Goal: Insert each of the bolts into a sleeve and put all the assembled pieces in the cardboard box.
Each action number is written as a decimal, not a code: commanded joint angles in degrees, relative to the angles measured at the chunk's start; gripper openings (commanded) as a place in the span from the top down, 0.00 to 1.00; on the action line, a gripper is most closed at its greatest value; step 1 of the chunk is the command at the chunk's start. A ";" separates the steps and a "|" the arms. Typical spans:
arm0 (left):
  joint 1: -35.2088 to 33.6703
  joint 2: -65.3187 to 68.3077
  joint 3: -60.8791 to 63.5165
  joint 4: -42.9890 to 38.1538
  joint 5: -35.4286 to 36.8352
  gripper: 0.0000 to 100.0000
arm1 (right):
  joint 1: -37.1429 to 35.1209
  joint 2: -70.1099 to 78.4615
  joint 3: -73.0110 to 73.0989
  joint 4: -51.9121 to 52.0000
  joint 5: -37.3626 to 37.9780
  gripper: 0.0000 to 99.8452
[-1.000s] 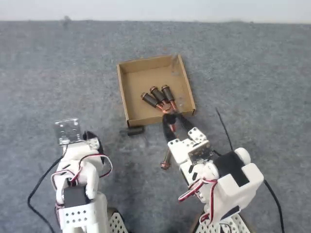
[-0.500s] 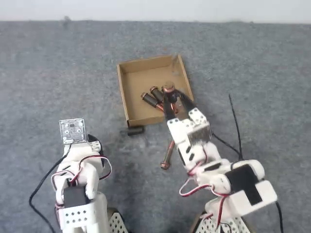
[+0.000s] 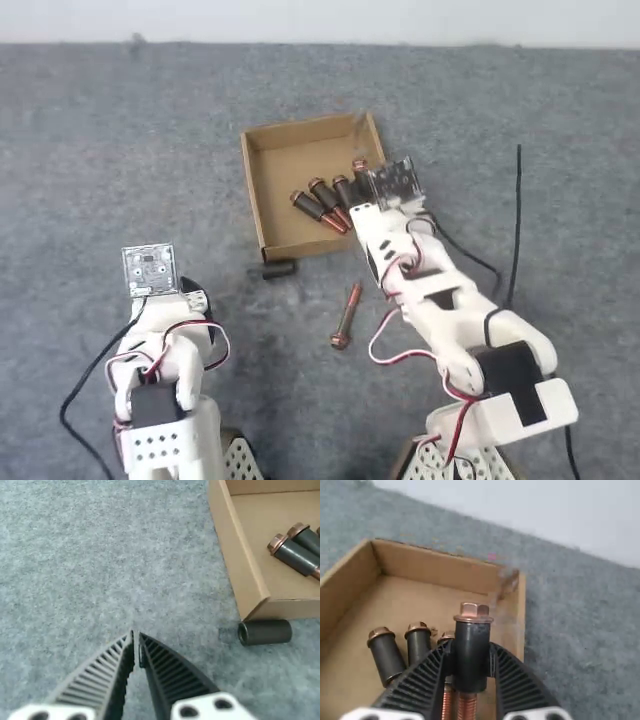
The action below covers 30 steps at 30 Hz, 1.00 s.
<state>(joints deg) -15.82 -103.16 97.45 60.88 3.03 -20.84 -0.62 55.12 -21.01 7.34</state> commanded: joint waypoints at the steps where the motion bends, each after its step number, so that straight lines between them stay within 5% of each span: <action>1: -0.18 0.35 -0.84 -0.18 -0.70 0.99 | 0.84 -4.18 -9.41 11.21 0.53 0.99; 18: -0.18 0.35 -0.84 -0.18 -0.70 0.99 | 0.57 16.13 -45.27 48.13 0.44 0.99; 25: -0.18 0.35 -0.84 -0.18 -0.79 0.99 | 0.40 22.29 -56.62 60.79 2.02 0.82; 30: -0.18 0.35 -0.84 -0.26 -0.79 0.99 | 0.40 22.81 -60.13 64.48 2.02 0.86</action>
<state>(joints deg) -15.82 -103.16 97.45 60.88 2.95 -21.10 23.56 -0.44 41.93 8.48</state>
